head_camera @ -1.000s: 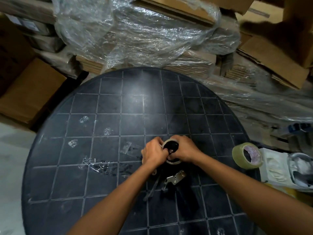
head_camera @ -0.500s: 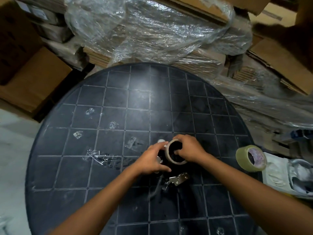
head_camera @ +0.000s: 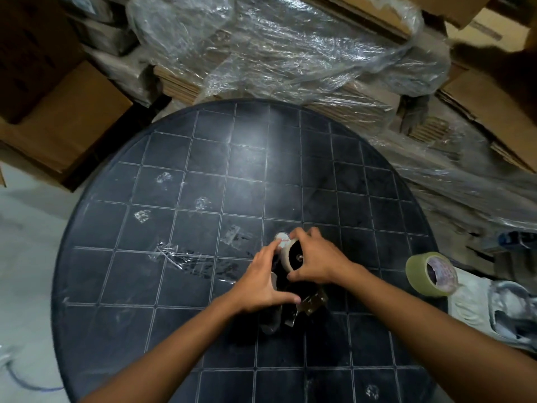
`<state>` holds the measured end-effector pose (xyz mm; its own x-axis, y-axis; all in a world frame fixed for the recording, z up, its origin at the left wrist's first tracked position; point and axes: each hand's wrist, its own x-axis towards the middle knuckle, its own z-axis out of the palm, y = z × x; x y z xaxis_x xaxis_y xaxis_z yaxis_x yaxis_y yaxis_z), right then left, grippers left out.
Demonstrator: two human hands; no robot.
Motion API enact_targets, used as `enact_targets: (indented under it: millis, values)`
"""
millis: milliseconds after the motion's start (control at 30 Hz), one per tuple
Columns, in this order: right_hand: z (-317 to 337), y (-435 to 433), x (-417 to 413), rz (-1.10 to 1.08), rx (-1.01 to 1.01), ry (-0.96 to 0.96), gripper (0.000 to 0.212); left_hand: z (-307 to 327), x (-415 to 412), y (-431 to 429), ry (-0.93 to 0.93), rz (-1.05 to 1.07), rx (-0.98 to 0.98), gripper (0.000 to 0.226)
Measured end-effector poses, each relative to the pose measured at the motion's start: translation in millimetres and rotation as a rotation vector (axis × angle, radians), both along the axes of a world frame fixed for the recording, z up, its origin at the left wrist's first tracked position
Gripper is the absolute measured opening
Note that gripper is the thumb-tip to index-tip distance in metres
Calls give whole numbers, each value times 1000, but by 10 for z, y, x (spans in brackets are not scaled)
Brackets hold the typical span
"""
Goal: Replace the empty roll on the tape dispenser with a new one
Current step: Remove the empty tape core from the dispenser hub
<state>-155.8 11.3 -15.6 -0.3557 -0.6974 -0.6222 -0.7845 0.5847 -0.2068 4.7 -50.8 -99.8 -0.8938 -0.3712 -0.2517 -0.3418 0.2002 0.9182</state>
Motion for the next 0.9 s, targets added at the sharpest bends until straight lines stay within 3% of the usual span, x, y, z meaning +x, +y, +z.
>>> enact_targets:
  millis: [67,233,367,633,900]
  values:
    - [-12,20,11,8,-27,13,93,3,67,19,-25,-81,-120,128]
    - [38,20,-43,38,-81,17,91,9,-13,-2,-49,37,-277,88]
    - [71,7,-114,85,-106,22,88,23,-99,-121,-86,-9,-386,79]
    - [85,14,9,-30,-185,86,85,55,-185,-223,-153,-67,-533,71]
    - [280,-314,163,-345,-233,94,80,70,-251,-499,-217,123,-485,59]
